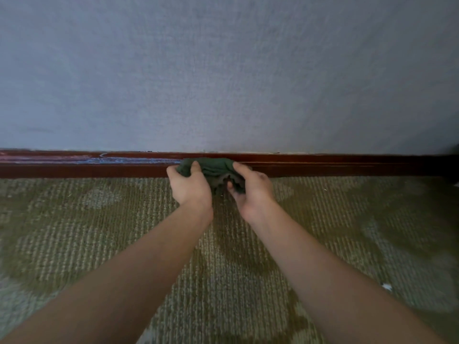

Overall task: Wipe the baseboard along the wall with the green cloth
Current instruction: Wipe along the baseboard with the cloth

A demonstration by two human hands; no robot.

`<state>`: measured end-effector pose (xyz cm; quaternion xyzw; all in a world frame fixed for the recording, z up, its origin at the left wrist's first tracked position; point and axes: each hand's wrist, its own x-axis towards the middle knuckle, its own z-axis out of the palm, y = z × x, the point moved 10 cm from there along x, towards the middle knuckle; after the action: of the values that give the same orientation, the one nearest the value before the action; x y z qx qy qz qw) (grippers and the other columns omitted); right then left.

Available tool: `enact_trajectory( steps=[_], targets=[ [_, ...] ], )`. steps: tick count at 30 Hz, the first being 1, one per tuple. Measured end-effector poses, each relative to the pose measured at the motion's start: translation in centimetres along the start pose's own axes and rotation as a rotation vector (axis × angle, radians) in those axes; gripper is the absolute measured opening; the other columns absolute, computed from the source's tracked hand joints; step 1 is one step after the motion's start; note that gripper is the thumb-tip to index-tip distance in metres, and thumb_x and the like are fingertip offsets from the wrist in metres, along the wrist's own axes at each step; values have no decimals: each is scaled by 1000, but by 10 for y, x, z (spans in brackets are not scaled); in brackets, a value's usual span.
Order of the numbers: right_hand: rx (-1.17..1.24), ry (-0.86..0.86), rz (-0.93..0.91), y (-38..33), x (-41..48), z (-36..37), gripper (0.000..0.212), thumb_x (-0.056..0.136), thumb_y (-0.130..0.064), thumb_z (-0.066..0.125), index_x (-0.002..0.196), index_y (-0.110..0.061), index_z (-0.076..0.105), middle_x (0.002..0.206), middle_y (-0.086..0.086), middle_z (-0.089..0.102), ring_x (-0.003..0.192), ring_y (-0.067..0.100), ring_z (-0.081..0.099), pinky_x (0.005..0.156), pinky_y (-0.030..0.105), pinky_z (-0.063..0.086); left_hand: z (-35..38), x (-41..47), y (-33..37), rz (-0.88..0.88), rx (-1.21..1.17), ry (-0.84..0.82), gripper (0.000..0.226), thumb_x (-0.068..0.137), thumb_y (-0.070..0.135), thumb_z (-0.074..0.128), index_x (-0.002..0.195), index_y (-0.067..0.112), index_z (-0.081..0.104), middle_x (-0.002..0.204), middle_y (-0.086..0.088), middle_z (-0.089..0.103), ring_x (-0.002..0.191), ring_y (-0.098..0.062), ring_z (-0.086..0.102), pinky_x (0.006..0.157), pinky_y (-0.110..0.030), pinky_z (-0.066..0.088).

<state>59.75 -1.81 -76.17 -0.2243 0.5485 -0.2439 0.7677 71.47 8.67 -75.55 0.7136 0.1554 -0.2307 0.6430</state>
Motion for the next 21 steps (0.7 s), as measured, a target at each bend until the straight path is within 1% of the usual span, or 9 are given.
enact_trajectory(
  steps=[2, 4, 7, 9, 11, 15, 18, 19, 21],
  targets=[
    [24, 14, -7, -5, -3, 8, 16, 81, 2, 65, 94, 1, 55, 84, 12, 60, 71, 19, 58, 47, 20, 48, -2, 3, 2, -22, -24, -5, 12, 93, 17, 56, 98, 14, 45, 99, -7, 55, 86, -21, 57, 77, -30, 49],
    [22, 19, -28, -8, -5, 13, 11, 81, 5, 65, 84, -1, 56, 79, 10, 60, 68, 17, 58, 45, 18, 47, -2, 5, -1, -52, -27, -2, 17, 90, 19, 61, 97, 14, 46, 101, -8, 57, 90, -23, 58, 81, -33, 51],
    [5, 39, -60, -9, -4, 13, 12, 81, 7, 64, 90, 1, 57, 78, 10, 60, 68, 17, 58, 45, 17, 46, -5, 9, 2, -28, 26, 25, 20, 87, 21, 66, 94, 14, 48, 97, -6, 57, 87, -22, 58, 79, -31, 51],
    [-10, 68, -63, -7, -3, 15, 11, 81, 7, 64, 80, 0, 56, 75, 10, 59, 66, 17, 57, 46, 19, 46, -7, 11, 10, 19, 62, 45, 20, 86, 20, 67, 93, 13, 50, 96, -6, 57, 86, -20, 57, 77, -29, 50],
    [-36, 95, -65, -2, -2, 20, 16, 80, 8, 65, 74, -2, 53, 74, 10, 58, 64, 17, 57, 47, 20, 46, -12, 15, 14, 38, 62, 61, 18, 86, 16, 67, 94, 12, 51, 97, -7, 58, 85, -20, 57, 77, -29, 51],
    [-68, 140, -59, 13, -3, 27, 16, 79, 5, 67, 73, -2, 55, 70, 8, 59, 56, 14, 56, 42, 19, 45, -22, 21, 16, 69, 90, 83, 17, 87, 15, 65, 93, 12, 50, 97, -8, 58, 86, -21, 57, 79, -33, 53],
    [-67, 158, -64, 11, -3, 23, 12, 79, 3, 68, 87, 2, 58, 71, 8, 60, 55, 12, 56, 40, 16, 45, -21, 19, 12, 47, 103, 106, 18, 87, 18, 66, 94, 12, 51, 96, -7, 58, 88, -24, 59, 82, -37, 53],
    [-59, 167, -69, 8, -3, 19, 12, 79, 3, 68, 86, 2, 58, 71, 7, 60, 55, 12, 57, 39, 16, 45, -19, 17, 10, 25, 95, 111, 18, 86, 18, 66, 95, 12, 51, 97, -8, 59, 89, -25, 59, 82, -38, 54],
    [-43, 188, -93, 0, -3, 10, 13, 79, 4, 68, 76, -2, 56, 72, 7, 60, 57, 12, 57, 43, 18, 47, -11, 13, 4, -14, 67, 96, 17, 86, 17, 66, 94, 11, 52, 100, -11, 61, 89, -26, 60, 82, -39, 54]
  ],
)
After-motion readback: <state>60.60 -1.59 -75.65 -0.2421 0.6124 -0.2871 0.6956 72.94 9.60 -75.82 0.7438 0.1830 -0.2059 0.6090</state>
